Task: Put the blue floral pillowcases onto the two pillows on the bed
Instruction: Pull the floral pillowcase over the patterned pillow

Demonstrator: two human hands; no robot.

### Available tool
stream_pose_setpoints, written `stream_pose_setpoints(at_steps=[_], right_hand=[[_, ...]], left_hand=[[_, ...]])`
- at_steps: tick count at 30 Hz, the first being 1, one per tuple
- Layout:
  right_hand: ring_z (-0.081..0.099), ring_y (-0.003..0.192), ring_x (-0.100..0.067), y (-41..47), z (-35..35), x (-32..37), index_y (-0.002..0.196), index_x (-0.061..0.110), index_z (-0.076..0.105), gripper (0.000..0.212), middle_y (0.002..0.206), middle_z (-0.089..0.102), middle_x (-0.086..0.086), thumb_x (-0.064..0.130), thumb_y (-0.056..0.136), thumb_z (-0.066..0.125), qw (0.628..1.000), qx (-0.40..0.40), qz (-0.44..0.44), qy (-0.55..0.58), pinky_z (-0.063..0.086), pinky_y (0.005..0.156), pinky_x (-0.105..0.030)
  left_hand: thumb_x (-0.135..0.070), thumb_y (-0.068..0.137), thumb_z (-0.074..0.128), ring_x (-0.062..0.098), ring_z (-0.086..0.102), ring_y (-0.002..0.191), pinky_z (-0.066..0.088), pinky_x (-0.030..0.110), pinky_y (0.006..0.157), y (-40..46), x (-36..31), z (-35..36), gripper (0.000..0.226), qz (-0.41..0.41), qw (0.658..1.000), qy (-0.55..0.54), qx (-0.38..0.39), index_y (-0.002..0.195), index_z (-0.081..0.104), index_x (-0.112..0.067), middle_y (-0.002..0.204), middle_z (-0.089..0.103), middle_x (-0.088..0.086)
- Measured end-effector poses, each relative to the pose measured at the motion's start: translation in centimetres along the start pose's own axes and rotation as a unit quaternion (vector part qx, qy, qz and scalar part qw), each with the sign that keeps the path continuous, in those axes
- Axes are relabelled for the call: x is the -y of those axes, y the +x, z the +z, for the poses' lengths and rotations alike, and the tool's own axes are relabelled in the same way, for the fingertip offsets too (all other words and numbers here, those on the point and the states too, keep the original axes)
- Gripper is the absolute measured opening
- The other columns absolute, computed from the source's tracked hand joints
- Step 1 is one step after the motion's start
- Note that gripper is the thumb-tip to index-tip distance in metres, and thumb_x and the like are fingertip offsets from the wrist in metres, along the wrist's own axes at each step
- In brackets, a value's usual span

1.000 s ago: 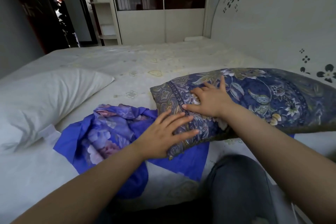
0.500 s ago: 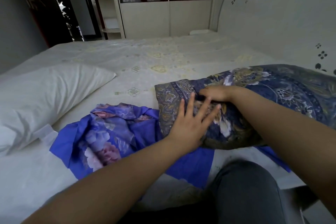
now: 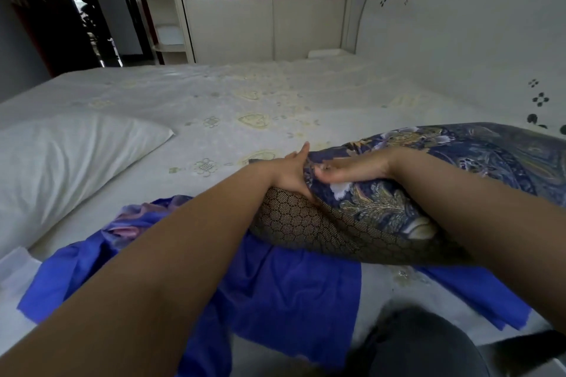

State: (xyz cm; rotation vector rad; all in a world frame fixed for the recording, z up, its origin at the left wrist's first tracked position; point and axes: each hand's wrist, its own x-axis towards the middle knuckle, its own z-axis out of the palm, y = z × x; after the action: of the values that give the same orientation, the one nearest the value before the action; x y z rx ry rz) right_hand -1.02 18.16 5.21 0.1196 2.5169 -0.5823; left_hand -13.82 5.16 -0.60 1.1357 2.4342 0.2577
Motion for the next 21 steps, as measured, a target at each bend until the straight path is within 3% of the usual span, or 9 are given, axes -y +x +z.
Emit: stream_pose_setpoints(at_steps=[2,4,6,8,11,14,17,19,21], right_hand=[[0.011,0.145,-0.023,0.9,0.2,-0.1,0.149,0.029,-0.013,0.118,0.159,0.005,0.002,0.087,0.061,0.04,0.996,0.008,0.014,-0.092,0.013,0.118,-0.042],[0.018,0.144,-0.025,1.7,0.6,0.0,0.145,0.025,-0.025,0.13,0.159,0.007,-0.003,0.08,0.062,0.058,0.99,0.02,0.039,-0.136,0.019,0.117,-0.038],[0.02,0.143,-0.028,2.4,1.2,0.3,0.144,0.024,-0.028,0.136,0.159,0.009,-0.007,0.072,0.061,0.068,0.982,0.007,0.058,-0.18,0.022,0.116,-0.04],[0.014,0.144,-0.031,2.8,1.6,0.7,0.147,0.026,-0.022,0.137,0.159,0.003,-0.008,0.072,0.058,0.071,0.958,-0.053,0.075,-0.273,0.019,0.114,-0.051],[0.003,0.144,-0.033,3.1,1.6,1.5,0.148,0.026,-0.016,0.137,0.157,0.0,-0.007,0.08,0.053,0.066,0.914,-0.112,0.089,-0.381,0.004,0.11,-0.066],[0.004,0.143,-0.034,3.0,1.6,2.1,0.149,0.023,-0.017,0.138,0.156,0.006,-0.01,0.086,0.052,0.058,0.884,-0.145,0.072,-0.438,-0.002,0.11,-0.064],[-0.002,0.143,-0.036,2.6,1.9,2.6,0.151,0.017,-0.007,0.138,0.154,0.007,-0.012,0.093,0.05,0.048,0.838,-0.2,0.05,-0.506,-0.006,0.111,-0.063],[-0.018,0.142,-0.035,2.3,1.6,2.8,0.151,0.015,-0.006,0.14,0.157,-0.009,-0.012,0.095,0.048,0.046,0.822,-0.209,0.025,-0.529,-0.01,0.112,-0.059],[-0.029,0.14,-0.028,2.1,1.2,2.7,0.15,0.016,-0.011,0.142,0.154,-0.026,-0.01,0.094,0.047,0.048,0.832,-0.184,-0.017,-0.524,-0.016,0.112,-0.054]], left_hand=[[-0.047,0.068,0.079,0.025,0.039,0.132,0.032,0.028,0.106,1.1,0.5,0.3,0.131,0.007,0.999,-0.026,0.025,0.147,-0.022,-0.017,0.156,0.019,0.007],[-0.046,0.071,0.077,0.024,0.047,0.124,0.034,0.026,0.099,1.1,0.4,0.8,0.11,0.024,0.999,-0.027,0.002,0.151,0.009,-0.014,0.147,0.04,0.006],[-0.042,0.074,0.076,0.02,0.056,0.109,0.041,0.026,0.091,1.0,0.6,1.5,0.064,0.058,0.997,-0.028,-0.039,0.128,0.051,-0.018,0.121,0.06,0.004],[-0.043,0.076,0.074,0.024,0.061,0.097,0.048,0.031,0.084,0.6,1.1,2.0,0.028,0.067,0.995,-0.025,-0.066,0.093,0.062,-0.024,0.094,0.064,0.002],[-0.054,0.072,0.071,0.022,0.062,0.088,0.051,0.032,0.075,-0.8,1.3,3.0,0.031,0.032,0.995,-0.012,-0.096,0.083,0.058,-0.028,0.082,0.059,-0.004],[-0.059,0.071,0.069,0.018,0.059,0.088,0.045,0.028,0.069,-2.8,0.4,3.9,0.045,0.0,0.988,0.036,-0.151,0.098,0.06,-0.024,0.088,0.058,-0.004],[-0.059,0.072,0.068,0.016,0.057,0.082,0.042,0.026,0.066,-5.1,-0.8,4.3,0.042,-0.008,0.978,0.068,-0.196,0.087,0.055,-0.023,0.085,0.057,-0.004],[-0.058,0.073,0.068,0.016,0.056,0.079,0.043,0.026,0.065,-6.5,-1.7,4.6,0.042,-0.005,0.97,0.1,-0.221,0.081,0.05,-0.021,0.083,0.057,-0.003],[-0.057,0.074,0.068,0.02,0.062,0.085,0.045,0.028,0.067,-7.6,-2.3,5.3,0.044,0.009,0.956,0.137,-0.257,0.088,0.057,-0.017,0.092,0.063,0.001]])
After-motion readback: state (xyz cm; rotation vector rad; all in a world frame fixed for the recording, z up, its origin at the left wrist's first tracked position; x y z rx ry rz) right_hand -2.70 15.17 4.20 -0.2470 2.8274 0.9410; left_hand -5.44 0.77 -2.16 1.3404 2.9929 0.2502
